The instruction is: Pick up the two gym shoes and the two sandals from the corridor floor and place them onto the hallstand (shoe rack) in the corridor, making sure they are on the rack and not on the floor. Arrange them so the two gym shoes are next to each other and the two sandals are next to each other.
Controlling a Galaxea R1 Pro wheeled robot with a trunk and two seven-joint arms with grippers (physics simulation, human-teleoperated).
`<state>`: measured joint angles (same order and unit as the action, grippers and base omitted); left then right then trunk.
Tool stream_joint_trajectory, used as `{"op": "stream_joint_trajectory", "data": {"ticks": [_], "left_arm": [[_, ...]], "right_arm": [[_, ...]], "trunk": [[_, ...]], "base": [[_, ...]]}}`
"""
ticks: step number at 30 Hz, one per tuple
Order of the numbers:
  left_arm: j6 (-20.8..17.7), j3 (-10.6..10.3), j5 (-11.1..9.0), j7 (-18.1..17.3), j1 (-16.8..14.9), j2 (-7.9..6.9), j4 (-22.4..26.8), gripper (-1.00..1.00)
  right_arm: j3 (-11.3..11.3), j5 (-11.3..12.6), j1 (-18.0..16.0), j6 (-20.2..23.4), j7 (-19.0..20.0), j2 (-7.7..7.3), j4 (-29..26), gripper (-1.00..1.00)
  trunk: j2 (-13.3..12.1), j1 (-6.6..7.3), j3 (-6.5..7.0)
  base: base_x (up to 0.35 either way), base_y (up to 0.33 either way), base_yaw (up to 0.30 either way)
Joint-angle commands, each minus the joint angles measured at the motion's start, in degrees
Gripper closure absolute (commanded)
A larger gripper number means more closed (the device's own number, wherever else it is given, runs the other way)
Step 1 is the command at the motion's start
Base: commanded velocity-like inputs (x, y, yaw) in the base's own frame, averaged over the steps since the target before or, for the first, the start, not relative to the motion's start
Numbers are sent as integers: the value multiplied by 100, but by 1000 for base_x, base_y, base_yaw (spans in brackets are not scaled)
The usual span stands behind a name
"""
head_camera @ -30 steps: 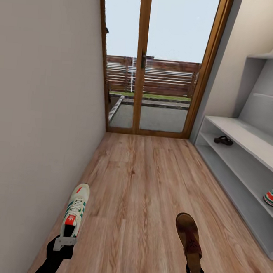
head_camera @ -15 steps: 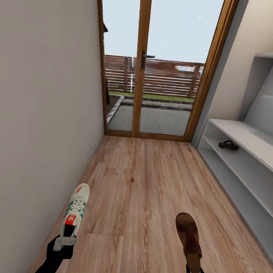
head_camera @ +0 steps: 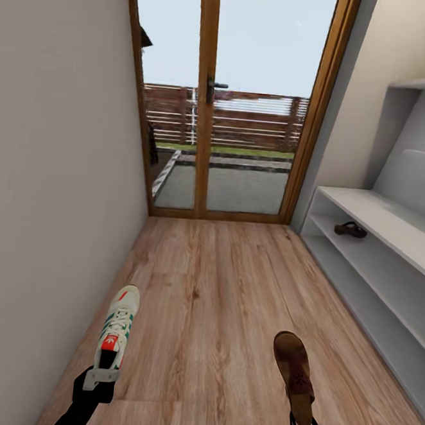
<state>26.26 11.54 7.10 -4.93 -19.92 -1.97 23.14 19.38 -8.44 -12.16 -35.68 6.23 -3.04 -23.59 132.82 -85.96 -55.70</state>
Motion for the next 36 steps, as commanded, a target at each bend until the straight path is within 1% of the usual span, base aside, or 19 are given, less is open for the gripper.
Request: {"op": "stream_joint_trajectory", "data": {"ticks": [1,17,36], "left_arm": [[20,50,55,-34,-4,4,-2,100],[20,50,55,-34,-4,4,-3,100],[20,57,51,-34,-4,4,-1,100]], "right_arm": [[48,-26,-6,-12,45,4,5,100],[48,-26,-6,-11,45,5,27,100],[48,-26,-6,-9,52,5,30,100]], "trunk": [[2,-2,-5],[2,-2,-5],[2,-2,-5]], "base": [[339,0,-111],[339,0,-35],[339,0,-244]]}}
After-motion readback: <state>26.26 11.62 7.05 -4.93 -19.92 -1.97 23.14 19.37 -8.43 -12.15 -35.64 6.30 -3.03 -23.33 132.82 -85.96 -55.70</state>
